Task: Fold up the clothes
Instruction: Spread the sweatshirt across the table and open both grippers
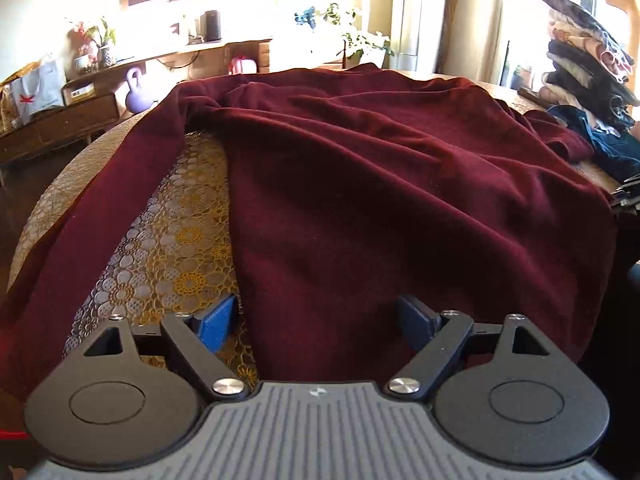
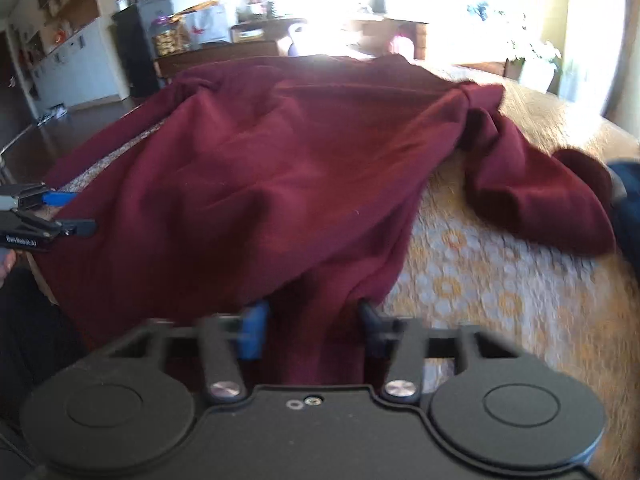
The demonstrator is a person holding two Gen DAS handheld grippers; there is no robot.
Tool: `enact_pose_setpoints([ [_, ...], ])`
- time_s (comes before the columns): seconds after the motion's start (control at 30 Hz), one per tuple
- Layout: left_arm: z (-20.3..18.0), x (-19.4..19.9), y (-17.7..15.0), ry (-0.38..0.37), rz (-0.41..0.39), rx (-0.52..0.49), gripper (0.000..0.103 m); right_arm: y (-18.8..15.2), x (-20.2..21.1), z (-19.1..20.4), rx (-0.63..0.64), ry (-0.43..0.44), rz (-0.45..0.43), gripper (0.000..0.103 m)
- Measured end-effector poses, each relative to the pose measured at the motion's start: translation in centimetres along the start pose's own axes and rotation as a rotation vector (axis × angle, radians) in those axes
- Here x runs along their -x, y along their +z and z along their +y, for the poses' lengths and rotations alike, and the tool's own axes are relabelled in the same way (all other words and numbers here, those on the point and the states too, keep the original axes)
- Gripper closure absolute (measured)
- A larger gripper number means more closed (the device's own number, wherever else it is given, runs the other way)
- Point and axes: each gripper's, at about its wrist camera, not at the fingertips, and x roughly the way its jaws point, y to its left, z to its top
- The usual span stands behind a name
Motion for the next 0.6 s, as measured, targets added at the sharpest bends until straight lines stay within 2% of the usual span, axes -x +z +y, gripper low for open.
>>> enact_pose_setpoints([
  [0.07, -0.1, -0.1, -0.1, 0.011, 0.002, 0.006, 0.014, 0.4, 0.2, -0.8, -0.011, -0.009, -0.018, 0.0],
  [0.17, -0.2, -0.2, 0.1, 0.022, 0.016, 0.017, 0.012, 0.2, 1.7, -3.2, -0.065, -0.072, -0.057, 0.0],
  [0.23, -0.2, -0.3, 0.3, 0.027, 0.03, 0.023, 0.009, -0.5, 2.4, -4.9, -0.117, -0.1, -0.049, 0.0],
  [0.33, 0.0, -0.5, 0.7, 0.038, 0.058, 0.038, 0.005, -1.5, 2.5, -5.7, -0.099, -0.028, -0.012, 0.0],
  [0.37, 0.0, -0.5, 0.9, 0.043, 0.068, 0.041, 0.005, -1.3, 2.9, -6.1, -0.09, 0.007, -0.023, 0.0],
  [0.43, -0.3, -0.2, 1.5, 0.06, 0.077, 0.038, 0.005, -0.3, 4.5, -7.6, -0.091, 0.015, -0.06, 0.0],
  [0.47, -0.6, 0.1, 2.0, 0.072, 0.057, 0.018, 0.005, 0.3, 5.4, -8.6, -0.087, -0.016, -0.087, 0.0],
  [0.53, -1.3, 0.5, 2.9, 0.089, 0.004, -0.024, 0.005, 1.8, 6.2, -10.6, -0.029, -0.163, -0.118, 0.0],
  [0.6, -2.0, 0.4, 4.0, 0.09, -0.027, -0.049, 0.005, 2.7, 5.6, -12.5, 0.075, -0.288, -0.097, 0.0],
])
